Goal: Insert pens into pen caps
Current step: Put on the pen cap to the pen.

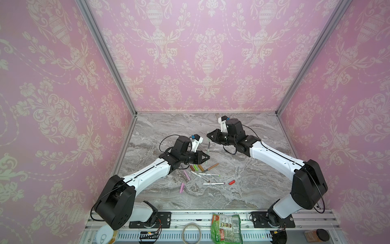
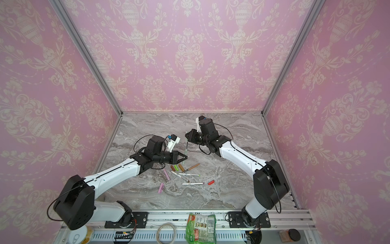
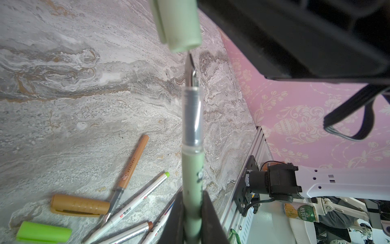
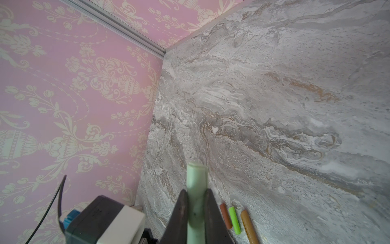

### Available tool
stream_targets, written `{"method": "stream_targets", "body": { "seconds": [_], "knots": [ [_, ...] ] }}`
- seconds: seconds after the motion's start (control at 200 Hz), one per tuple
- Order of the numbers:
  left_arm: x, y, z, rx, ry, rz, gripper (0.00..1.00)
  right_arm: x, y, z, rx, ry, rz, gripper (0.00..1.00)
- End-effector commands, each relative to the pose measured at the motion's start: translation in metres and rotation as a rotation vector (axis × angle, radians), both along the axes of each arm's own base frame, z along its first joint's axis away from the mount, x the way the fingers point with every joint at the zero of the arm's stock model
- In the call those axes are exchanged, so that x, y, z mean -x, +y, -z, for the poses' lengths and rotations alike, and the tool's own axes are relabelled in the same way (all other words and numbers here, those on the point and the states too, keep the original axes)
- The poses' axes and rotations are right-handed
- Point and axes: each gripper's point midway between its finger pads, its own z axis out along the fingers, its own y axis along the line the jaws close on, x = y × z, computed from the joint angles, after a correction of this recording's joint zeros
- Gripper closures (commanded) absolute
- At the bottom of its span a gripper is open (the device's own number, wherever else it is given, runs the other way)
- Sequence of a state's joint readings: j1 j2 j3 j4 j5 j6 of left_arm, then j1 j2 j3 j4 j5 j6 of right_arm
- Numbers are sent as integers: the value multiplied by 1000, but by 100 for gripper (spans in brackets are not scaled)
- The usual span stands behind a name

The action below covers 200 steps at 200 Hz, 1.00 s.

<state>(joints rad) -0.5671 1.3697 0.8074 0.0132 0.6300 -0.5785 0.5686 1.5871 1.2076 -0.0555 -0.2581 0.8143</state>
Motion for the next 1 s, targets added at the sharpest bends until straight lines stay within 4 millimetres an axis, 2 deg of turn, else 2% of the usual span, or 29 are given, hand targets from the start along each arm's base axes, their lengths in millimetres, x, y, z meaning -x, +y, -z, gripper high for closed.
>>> {"method": "stream_targets", "body": {
  "seconds": [0.0, 0.475, 0.996],
  "knots": [
    [-4, -4, -11, 15, -34, -2, 100, 2, 0, -13, -14, -35, 5, 91],
    [-1, -5, -12, 19, -29, 9, 100, -3, -7, -14, 13, -54, 30, 91],
    [-3, -3, -16, 21, -44, -5, 100, 1, -10, -14, 20, -56, 26, 91]
  ]
}}
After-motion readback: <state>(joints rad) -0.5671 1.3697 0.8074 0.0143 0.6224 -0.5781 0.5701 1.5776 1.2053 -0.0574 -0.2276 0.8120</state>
